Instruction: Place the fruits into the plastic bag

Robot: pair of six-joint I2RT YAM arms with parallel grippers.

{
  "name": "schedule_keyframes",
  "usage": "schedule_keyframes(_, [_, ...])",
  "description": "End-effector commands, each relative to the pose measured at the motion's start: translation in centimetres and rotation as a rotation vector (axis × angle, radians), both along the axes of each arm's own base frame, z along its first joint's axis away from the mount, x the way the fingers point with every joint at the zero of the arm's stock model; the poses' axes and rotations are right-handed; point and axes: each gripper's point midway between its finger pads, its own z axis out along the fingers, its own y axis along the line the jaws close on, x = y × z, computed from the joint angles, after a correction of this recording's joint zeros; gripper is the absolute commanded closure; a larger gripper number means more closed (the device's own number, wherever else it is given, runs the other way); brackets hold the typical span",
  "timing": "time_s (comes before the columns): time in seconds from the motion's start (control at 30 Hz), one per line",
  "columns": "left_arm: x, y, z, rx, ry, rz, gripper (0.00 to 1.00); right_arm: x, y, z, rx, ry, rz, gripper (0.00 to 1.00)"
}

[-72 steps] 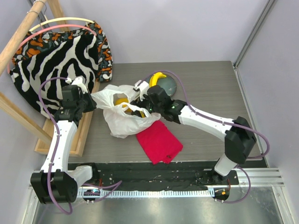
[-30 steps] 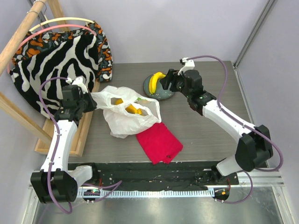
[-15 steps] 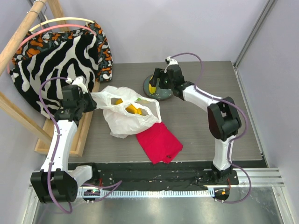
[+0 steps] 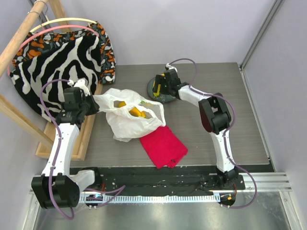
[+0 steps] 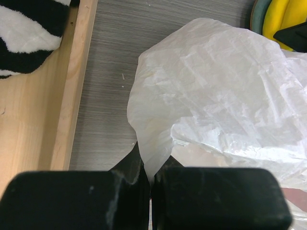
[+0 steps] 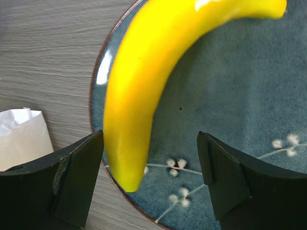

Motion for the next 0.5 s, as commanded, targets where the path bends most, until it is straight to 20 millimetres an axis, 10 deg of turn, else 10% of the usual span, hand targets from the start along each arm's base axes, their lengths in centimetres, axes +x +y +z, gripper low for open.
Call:
schedule_keyframes(0.0, [0.9, 0.2, 1.3, -0.002, -0.048, 0.006, 1.0, 1.9, 0.3, 2.8, 0.039, -0.073, -0.033, 0.14])
schedule_keyframes(0.47, [0.8, 0.0, 1.4, -0.005, -0.053, 0.001, 1.0, 4.3, 1.4, 1.8, 0.038, -0.082, -0.039, 0.39])
